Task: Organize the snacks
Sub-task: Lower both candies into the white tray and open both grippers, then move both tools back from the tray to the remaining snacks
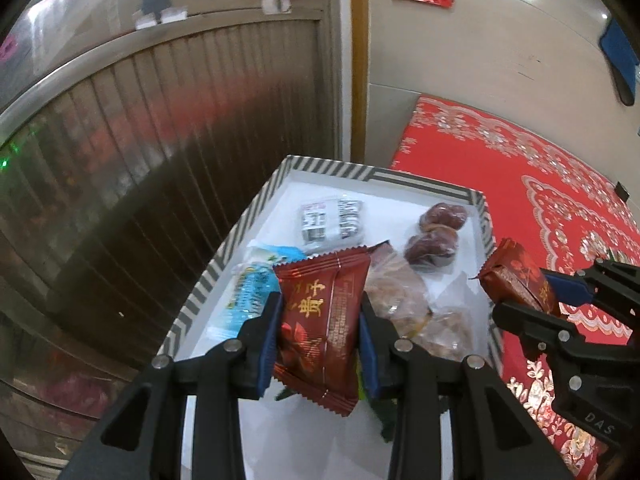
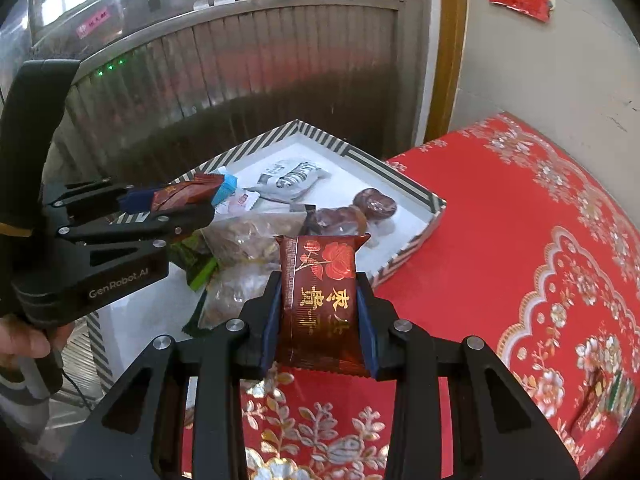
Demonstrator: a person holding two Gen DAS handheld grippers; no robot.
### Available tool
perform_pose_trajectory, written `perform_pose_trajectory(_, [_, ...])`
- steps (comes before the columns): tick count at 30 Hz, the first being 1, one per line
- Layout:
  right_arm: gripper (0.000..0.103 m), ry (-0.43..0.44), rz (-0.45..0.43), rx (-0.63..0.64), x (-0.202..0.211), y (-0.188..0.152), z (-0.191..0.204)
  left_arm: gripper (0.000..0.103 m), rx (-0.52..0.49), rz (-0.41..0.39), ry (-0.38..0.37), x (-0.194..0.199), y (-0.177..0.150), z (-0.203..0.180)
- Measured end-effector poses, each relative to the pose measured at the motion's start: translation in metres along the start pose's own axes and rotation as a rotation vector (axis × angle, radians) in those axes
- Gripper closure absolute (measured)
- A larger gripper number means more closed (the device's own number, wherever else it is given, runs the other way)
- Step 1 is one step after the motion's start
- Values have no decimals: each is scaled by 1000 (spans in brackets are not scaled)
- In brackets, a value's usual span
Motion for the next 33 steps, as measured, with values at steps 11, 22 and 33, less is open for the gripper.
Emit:
perform_pose_trajectory(11, [70,37,17,11,-28,26,19,66,24,23,18,-12,-4,13])
perform_pose_trajectory(22, [59,139,-4,-68,-42,36,15,35,73,31,48,-19,-5,24])
perform_pose_trajectory(33, [43,127,-66,-101,-15,33,4,23,89,9,45,-9,-3,21])
Point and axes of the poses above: each gripper's, at about its wrist camera, not at the fingertips, and x roughly against the way its jaws point, z to its left, y to its top, the point moved 10 cm from there along -x, roughly the way its jaws point, and after that the axes turned 15 degrees about z, right-handed, at the moved point
